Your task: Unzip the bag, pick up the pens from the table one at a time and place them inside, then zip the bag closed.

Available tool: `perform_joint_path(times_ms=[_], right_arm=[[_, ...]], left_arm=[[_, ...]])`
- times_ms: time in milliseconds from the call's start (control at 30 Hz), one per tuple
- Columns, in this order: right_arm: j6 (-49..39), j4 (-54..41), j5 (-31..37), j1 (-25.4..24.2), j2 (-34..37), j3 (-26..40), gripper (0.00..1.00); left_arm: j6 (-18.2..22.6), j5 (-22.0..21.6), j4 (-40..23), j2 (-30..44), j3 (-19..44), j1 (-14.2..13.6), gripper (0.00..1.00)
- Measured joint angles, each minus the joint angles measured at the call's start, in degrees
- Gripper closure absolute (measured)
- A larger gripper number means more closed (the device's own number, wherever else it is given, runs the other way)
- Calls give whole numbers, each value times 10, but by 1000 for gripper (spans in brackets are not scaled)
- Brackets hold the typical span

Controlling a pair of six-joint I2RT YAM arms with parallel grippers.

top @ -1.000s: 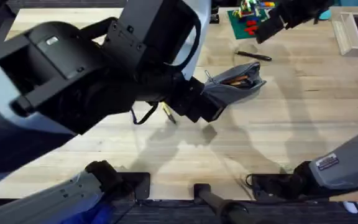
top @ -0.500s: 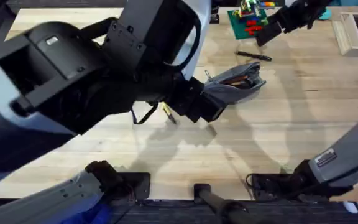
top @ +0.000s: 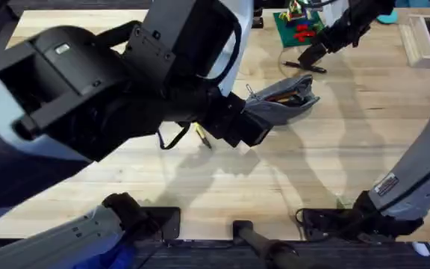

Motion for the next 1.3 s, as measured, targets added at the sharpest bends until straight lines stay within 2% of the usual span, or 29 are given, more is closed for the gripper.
perform_joint_path(times_ms=[300, 533, 600, 733, 1033, 1133, 1300], right_arm=[[-14, 2, -7, 0, 38, 0, 5], [-16, 2, -13, -1, 39, 0, 21], [-17, 2, -14, -1, 40, 0, 109], [-18, 2, -15, -1, 40, 0, 384], [-21, -2, -15, -1, 40, 1, 728], [-23, 1, -15, -1, 40, 3, 930], [-23, 1, -15, -1, 40, 4, 958]], left_arm=[[0, 0, 0, 0, 0, 0, 5], [0, 0, 0, 0, 0, 0, 5], [0, 0, 0, 0, 0, 0, 5], [0, 0, 0, 0, 0, 0, 5], [0, 0, 0, 0, 0, 0, 5], [0, 0, 0, 0, 0, 0, 5], [0, 0, 0, 0, 0, 0, 5]])
